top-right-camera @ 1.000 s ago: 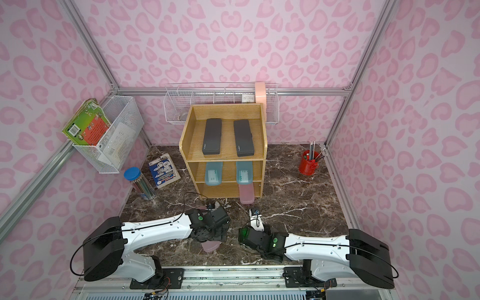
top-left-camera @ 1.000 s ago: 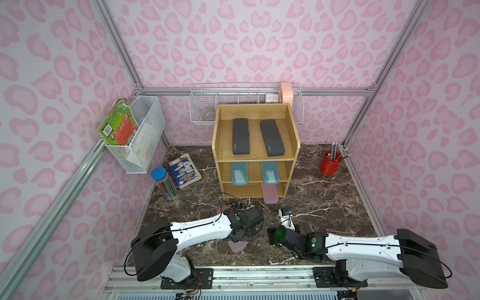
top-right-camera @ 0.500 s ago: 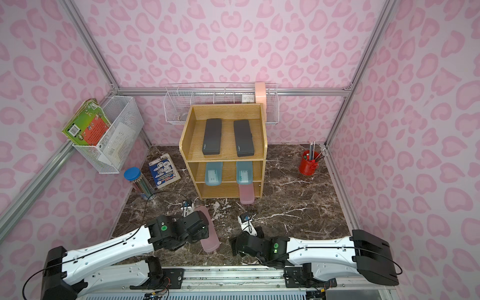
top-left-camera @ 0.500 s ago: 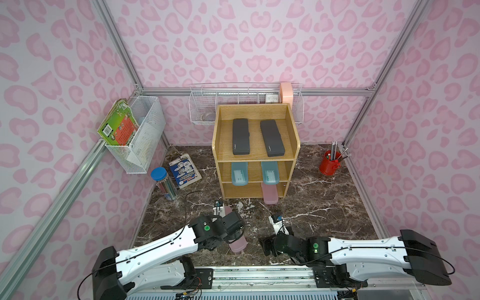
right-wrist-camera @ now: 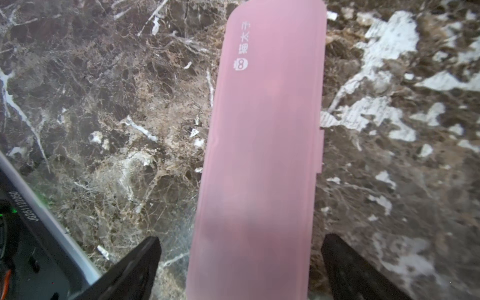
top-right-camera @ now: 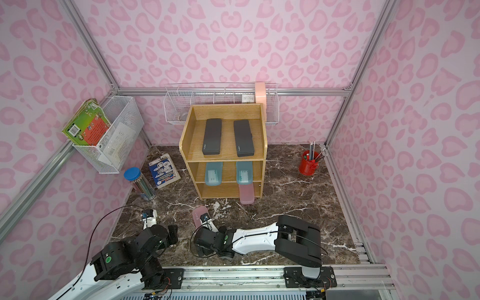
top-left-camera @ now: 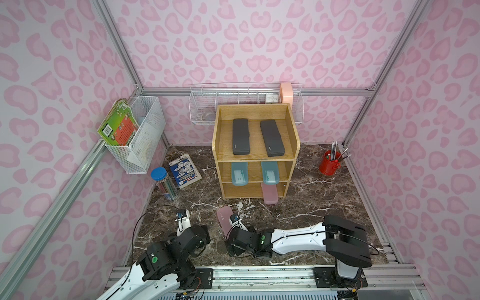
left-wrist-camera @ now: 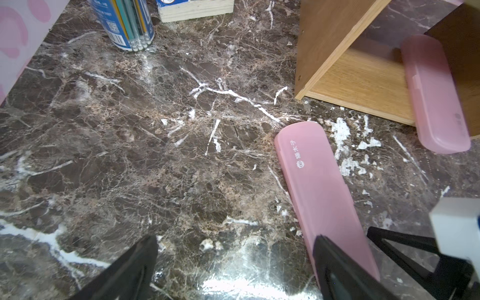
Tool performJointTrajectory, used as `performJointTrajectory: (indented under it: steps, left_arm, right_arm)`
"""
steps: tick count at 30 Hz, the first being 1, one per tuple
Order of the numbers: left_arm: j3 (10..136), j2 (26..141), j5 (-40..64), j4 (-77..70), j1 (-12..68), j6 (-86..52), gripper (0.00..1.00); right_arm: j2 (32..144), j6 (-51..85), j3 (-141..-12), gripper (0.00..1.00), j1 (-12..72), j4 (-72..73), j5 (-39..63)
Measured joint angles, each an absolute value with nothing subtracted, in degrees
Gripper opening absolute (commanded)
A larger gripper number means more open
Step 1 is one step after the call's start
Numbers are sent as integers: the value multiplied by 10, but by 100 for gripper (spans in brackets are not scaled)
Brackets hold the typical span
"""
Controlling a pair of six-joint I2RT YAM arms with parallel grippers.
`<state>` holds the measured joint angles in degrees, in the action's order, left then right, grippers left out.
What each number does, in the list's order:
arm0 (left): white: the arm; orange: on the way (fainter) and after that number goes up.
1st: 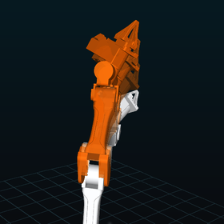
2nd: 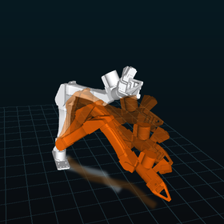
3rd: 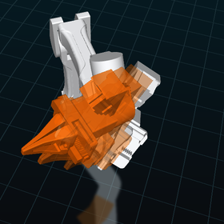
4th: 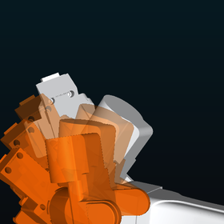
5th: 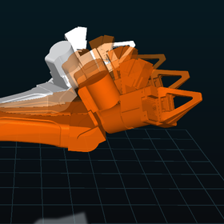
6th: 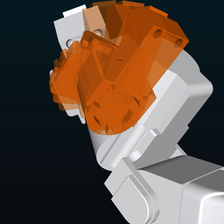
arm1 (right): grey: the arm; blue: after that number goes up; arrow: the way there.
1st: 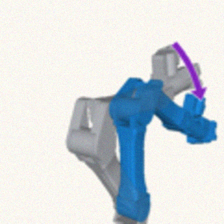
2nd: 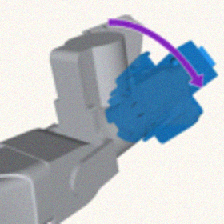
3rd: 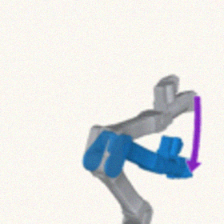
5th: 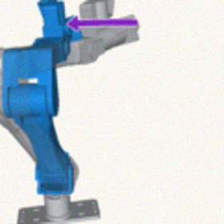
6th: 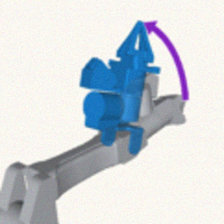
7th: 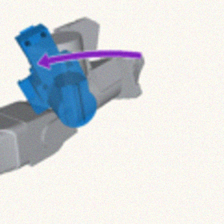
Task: Place the pencil cases on the shelf according to color
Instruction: Pick up the pencil case from the center of the board.
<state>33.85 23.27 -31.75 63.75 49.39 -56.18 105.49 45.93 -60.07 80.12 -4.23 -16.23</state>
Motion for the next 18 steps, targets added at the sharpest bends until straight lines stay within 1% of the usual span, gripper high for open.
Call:
performJointTrajectory:
  steps: [5,8,11,14,18]
  left_arm:
    - [341,290,-319,633,492,-554,98]
    - [342,323,-319,622,490,-553,98]
    - [337,333,-317,600,481,-549,98]
    - [328,341,-303,575,463,-538,98]
    - [338,376,-282,548,446,-523,98]
  right_arm:
    - [1069,458,-605,99,802,-58,-154]
    - [1079,452,-609,100,811,-62,-166]
    - [1091,452,-615,99,818,-55,-182]
    - [1100,455,-606,93,821,-22,-205]
    - [1091,466,-568,82,821,37,-221]
